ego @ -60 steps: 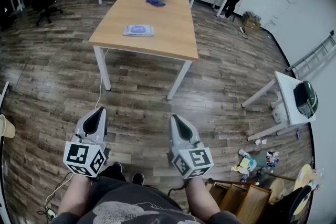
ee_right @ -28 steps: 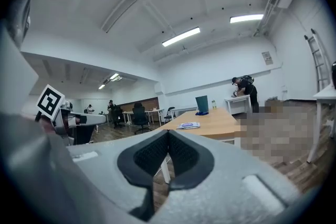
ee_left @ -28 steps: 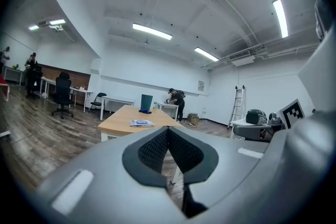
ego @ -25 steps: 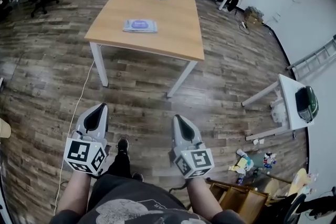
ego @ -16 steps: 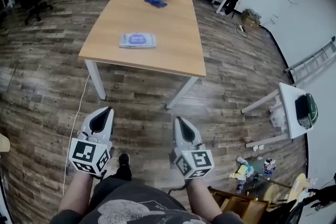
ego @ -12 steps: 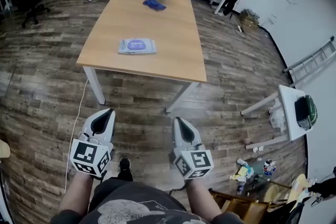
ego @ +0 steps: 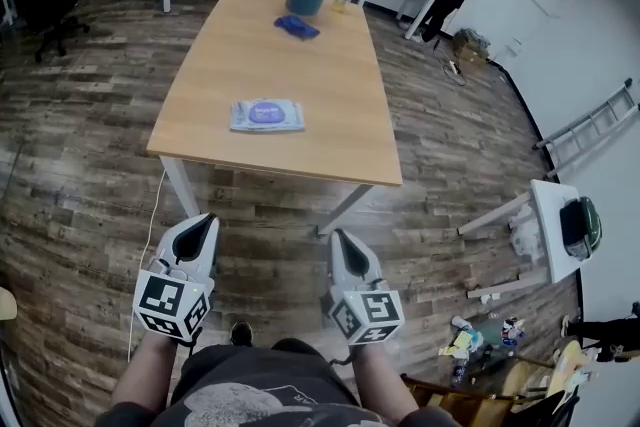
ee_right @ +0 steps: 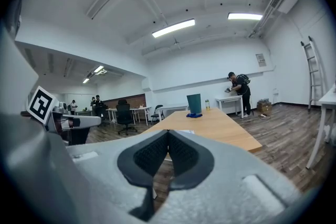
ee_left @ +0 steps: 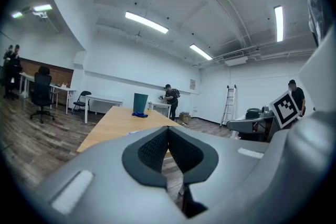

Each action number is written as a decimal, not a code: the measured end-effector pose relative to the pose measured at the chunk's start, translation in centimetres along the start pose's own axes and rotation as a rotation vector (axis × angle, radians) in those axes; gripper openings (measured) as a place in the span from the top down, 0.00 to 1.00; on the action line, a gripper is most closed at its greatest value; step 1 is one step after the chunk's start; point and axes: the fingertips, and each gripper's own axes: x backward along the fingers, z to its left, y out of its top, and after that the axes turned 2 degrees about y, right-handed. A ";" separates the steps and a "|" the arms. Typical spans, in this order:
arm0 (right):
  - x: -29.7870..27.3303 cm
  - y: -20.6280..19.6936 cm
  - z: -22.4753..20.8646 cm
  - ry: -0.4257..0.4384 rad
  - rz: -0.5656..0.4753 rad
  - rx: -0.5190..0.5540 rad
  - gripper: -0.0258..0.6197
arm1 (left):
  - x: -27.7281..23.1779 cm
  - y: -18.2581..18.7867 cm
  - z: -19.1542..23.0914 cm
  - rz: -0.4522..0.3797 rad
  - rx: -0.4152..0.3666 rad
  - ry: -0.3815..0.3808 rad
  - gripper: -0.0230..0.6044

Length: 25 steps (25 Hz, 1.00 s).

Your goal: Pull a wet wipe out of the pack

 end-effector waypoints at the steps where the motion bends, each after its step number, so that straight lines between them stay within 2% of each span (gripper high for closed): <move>1: -0.4 0.0 0.1 0.000 0.001 0.000 0.97 | -0.2 0.0 0.5 0.002 0.002 0.004 0.93; 11: -4.6 -0.7 -1.3 0.003 0.024 -0.004 0.98 | -3.7 -1.1 2.0 0.037 0.011 -0.001 0.93; 25: -15.7 -0.6 -7.0 0.078 0.083 -0.039 0.98 | -13.3 -0.5 5.1 0.066 0.018 0.070 0.93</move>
